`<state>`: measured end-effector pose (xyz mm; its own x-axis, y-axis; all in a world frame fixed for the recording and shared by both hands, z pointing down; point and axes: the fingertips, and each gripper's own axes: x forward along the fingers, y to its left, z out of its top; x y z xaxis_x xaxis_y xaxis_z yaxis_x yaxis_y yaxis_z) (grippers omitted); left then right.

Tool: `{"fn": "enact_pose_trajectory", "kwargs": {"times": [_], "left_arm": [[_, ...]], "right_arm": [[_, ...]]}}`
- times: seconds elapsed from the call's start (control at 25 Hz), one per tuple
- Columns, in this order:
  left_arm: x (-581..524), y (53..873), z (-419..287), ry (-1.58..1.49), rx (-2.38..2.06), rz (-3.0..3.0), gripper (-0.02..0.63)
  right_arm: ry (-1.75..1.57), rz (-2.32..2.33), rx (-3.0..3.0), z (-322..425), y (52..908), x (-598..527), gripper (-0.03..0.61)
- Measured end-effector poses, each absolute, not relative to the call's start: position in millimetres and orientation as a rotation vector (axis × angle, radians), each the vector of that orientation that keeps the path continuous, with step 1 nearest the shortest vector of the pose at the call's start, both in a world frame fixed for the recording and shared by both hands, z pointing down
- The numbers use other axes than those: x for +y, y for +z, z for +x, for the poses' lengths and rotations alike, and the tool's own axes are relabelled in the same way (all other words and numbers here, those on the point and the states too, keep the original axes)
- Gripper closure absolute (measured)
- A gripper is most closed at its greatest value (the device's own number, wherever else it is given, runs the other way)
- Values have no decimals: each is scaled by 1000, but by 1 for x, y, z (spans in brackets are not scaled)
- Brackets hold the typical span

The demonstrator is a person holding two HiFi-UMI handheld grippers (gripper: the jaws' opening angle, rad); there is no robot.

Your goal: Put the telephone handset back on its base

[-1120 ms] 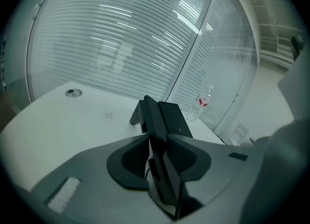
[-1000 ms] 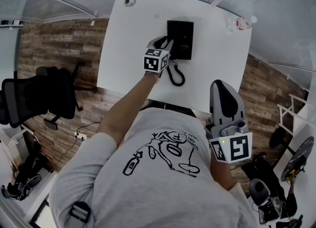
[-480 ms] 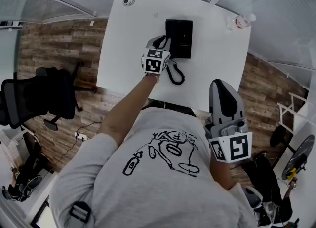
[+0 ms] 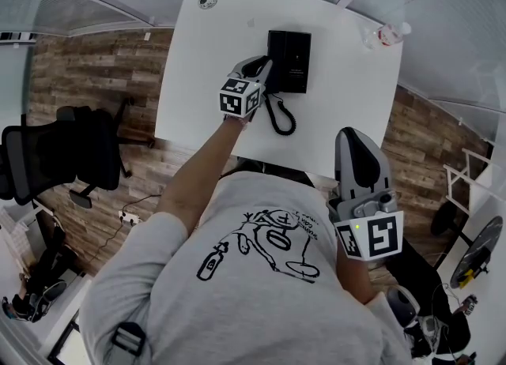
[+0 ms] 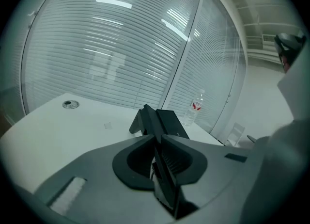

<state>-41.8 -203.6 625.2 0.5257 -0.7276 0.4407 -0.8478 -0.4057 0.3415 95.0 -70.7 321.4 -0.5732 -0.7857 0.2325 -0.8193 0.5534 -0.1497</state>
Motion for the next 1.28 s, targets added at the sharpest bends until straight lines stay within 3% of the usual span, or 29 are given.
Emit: {"fn": "enact_pose_trajectory", "kwargs": {"times": [0.36,0.44,0.64,1.28], "left_arm": [[-203,629,-42,274,-1292,2183,566],[-202,632,-39,318,-1285,2170,525],[-206,636,-37,325,-1251,2118,526],[-206,629,-50,-175,-1067,1951,578]], "right_arm": [[365,1379,-2640,92,321,-70,568],[367,1381,-2639,91,321,-70,568],[370,1383,-2638,90,321,-68,568],[380,1390,-2632,91,322,-63,568]]}}
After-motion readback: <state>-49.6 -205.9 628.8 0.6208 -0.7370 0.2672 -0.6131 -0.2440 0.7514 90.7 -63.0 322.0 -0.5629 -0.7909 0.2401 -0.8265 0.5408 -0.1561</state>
